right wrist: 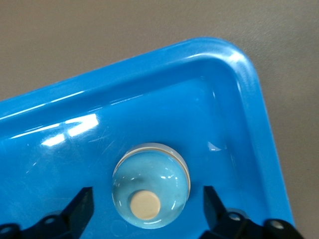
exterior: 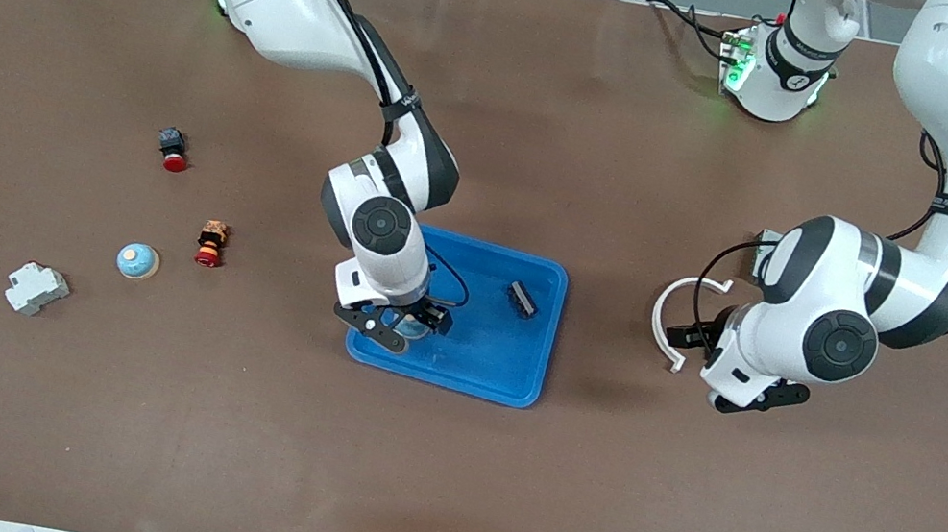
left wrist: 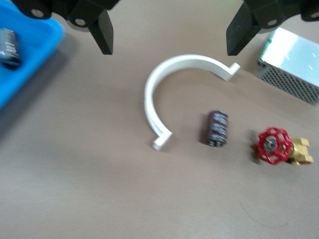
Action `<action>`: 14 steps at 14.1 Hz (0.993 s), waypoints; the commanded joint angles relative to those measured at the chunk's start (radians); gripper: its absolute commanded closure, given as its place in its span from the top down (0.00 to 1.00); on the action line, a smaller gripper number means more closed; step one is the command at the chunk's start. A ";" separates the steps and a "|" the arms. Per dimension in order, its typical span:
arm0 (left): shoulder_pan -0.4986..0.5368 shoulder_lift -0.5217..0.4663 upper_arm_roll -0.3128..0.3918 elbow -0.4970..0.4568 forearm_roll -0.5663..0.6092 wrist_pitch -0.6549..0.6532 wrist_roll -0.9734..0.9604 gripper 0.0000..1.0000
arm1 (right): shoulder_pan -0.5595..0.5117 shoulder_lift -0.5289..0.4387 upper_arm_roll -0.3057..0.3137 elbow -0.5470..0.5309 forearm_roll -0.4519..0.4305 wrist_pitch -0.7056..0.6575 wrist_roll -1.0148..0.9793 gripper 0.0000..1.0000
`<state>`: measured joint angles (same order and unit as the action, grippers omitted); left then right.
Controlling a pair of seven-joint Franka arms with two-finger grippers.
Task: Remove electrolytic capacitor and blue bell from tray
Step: 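Grasp the second bell with the right gripper while the left gripper reaches the tray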
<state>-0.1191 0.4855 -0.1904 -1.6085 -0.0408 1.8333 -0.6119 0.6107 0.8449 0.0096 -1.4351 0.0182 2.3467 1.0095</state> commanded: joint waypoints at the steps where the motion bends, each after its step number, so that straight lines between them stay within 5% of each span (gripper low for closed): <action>1: -0.001 0.002 -0.058 0.087 -0.039 -0.057 -0.119 1.00 | 0.018 0.022 -0.016 0.036 -0.014 -0.004 0.027 0.37; 3: -0.002 0.002 -0.122 0.111 -0.041 -0.055 -0.240 1.00 | 0.018 0.022 -0.016 0.036 -0.014 -0.003 0.050 0.00; 6: -0.023 0.033 -0.208 0.142 -0.039 -0.043 -0.421 1.00 | 0.015 0.017 -0.014 0.050 -0.012 -0.018 0.049 0.00; 14: -0.186 0.166 -0.195 0.153 -0.018 0.272 -0.787 1.00 | -0.070 -0.029 -0.013 0.173 -0.008 -0.221 -0.109 0.00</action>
<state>-0.2873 0.5864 -0.3969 -1.4890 -0.0697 2.0344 -1.3330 0.5920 0.8363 -0.0142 -1.2742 0.0176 2.1482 0.9817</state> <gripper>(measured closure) 0.000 0.366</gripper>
